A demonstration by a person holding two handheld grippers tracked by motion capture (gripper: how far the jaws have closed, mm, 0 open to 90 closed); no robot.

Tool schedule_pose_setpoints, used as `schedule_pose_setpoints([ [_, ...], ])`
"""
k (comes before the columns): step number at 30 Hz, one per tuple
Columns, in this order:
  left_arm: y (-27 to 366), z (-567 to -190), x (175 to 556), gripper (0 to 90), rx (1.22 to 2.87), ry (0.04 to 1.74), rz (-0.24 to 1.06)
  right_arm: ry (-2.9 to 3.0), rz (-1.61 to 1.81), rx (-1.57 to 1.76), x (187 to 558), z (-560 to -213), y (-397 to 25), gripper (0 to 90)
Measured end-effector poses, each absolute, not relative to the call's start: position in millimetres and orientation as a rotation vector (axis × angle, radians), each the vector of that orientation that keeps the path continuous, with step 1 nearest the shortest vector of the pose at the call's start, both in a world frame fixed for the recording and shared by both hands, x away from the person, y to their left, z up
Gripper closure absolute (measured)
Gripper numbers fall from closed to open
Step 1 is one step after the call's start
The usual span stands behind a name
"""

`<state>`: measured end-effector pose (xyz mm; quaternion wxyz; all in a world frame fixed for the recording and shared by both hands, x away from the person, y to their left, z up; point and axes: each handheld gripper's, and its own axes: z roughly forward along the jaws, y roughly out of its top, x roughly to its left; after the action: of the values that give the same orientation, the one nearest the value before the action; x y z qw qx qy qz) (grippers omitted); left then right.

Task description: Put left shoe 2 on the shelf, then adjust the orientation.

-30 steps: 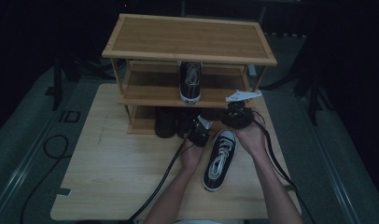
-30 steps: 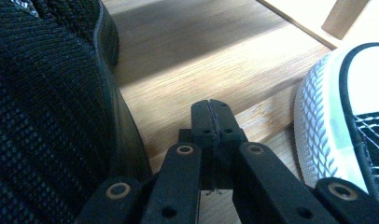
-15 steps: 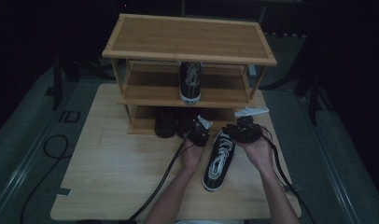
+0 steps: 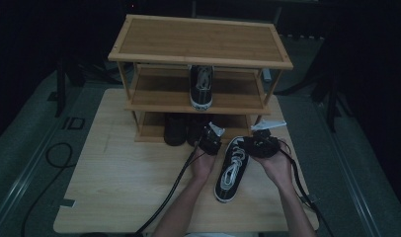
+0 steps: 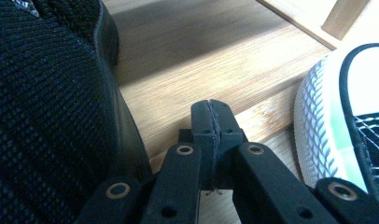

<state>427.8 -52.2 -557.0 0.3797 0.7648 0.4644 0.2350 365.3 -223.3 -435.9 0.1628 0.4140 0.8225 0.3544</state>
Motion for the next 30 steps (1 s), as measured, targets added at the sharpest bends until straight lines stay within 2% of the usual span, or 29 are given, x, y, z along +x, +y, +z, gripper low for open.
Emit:
schedule_pose_setpoints([
  [13,-52.5,-556.8,427.5,90.0,1.956,1.187,0.605,2.393,0.959,1.184,356.0,-444.2,-221.4,51.7],
  [24,-52.0,-556.9,427.7,90.0,1.952,1.189,0.599,2.422,0.929,1.221,343.5,-462.8,-225.1,50.8],
  [30,-51.9,-556.9,427.7,90.0,1.951,1.19,0.597,2.439,0.933,1.217,338.5,-467.2,-223.3,56.4],
])
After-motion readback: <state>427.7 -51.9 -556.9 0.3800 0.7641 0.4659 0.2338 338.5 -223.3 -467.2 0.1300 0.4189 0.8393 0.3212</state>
